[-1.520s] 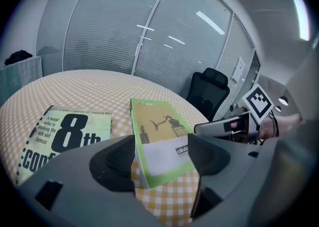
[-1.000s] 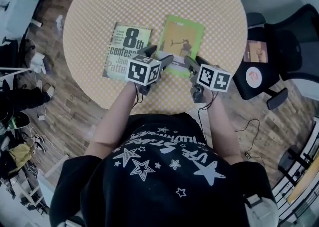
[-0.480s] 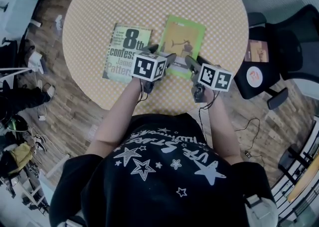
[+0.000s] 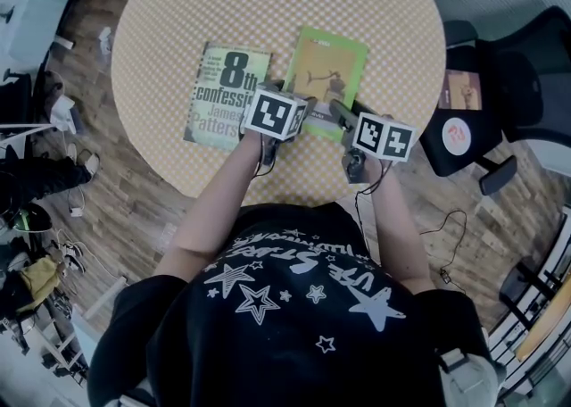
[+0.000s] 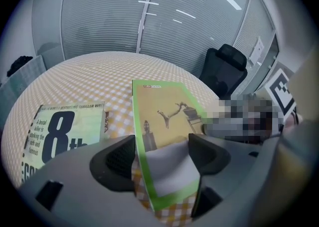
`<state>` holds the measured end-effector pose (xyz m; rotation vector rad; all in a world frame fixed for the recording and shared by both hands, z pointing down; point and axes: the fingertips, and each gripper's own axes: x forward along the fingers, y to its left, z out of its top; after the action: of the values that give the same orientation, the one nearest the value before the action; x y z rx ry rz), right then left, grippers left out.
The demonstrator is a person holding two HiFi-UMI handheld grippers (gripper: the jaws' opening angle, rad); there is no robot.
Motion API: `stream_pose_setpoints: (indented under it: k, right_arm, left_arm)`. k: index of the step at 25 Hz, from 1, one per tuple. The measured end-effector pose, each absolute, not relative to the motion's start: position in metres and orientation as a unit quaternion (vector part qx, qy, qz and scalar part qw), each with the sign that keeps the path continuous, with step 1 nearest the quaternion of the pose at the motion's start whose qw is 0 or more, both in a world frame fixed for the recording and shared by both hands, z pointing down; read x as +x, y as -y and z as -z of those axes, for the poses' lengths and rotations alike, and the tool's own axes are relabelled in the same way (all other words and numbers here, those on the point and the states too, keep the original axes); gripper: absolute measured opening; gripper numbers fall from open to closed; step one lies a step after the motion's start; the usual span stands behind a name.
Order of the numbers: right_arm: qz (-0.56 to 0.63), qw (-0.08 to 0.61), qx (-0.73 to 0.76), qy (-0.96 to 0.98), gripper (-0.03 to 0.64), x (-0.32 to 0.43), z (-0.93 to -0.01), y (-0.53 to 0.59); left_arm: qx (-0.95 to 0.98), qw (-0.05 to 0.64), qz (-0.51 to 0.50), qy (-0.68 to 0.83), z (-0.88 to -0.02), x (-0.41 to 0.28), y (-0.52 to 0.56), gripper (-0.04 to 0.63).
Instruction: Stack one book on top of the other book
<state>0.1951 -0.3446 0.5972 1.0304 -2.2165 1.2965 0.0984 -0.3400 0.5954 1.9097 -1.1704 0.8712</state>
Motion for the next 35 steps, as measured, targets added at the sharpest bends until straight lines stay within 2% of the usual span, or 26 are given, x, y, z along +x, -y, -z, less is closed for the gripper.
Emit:
stream_pose_setpoints:
  k: [6, 8, 13, 25, 35]
  right_arm:
    - [-0.465, 0.18, 0.367, 0.785, 0.202, 0.195, -0.596, 0.344]
    - [-0.464, 0.178, 0.37, 0.785, 0.194, 0.196, -0.595, 0.344]
    - [-0.464, 0.163, 0.367, 0.789, 0.183, 0.198, -0.591, 0.344]
    - [-0.391, 0.11, 0.381, 0.831, 0.183, 0.189, -0.518, 0.343]
    - [-0.362, 0.076, 0.415, 0.831, 0.183, 0.134, -0.469, 0.306]
  left_arm:
    - [0.722, 0.383, -0.308, 0.487, -0.594, 0.096, 0.343, 0.322]
    - [0.706, 0.398, -0.278, 0.516, -0.593, 0.091, 0.347, 0.277]
    - [0.694, 0.425, -0.242, 0.529, -0.59, 0.084, 0.346, 0.224]
    - [0.73, 0.368, -0.146, 0.557, -0.514, 0.065, 0.341, 0.178]
    - [0.763, 0.343, -0.114, 0.536, -0.46, 0.008, 0.312, 0.157]
